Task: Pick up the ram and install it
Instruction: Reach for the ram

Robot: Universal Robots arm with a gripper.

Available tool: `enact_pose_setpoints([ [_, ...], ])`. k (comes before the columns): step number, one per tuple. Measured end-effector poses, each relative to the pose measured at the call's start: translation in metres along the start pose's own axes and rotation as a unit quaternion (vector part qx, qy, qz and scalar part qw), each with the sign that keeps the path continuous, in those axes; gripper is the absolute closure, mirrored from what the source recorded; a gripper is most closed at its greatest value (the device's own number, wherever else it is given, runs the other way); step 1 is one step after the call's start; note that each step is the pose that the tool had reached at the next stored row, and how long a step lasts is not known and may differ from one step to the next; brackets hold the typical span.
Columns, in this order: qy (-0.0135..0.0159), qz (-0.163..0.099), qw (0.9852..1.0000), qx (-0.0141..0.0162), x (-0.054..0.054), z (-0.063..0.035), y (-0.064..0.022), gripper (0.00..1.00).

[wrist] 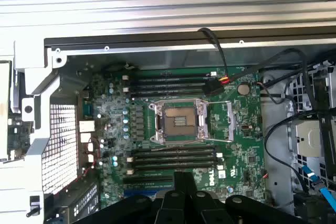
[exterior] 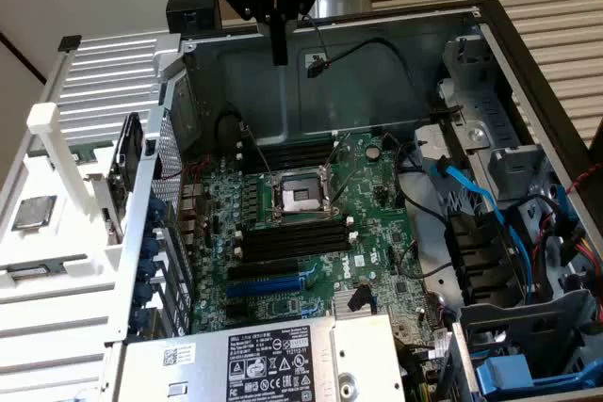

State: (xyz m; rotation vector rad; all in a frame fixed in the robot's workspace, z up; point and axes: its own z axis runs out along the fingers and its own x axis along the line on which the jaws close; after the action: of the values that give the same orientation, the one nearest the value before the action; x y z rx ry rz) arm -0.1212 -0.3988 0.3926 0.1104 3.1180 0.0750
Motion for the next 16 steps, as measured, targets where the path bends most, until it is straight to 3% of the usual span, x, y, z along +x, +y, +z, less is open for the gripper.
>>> enact_pose_setpoints([
  [16, -0.0001, 0.000, 1.0000, 0.0003, 0.0042, -0.0002, -0.0001, 0.90],
])
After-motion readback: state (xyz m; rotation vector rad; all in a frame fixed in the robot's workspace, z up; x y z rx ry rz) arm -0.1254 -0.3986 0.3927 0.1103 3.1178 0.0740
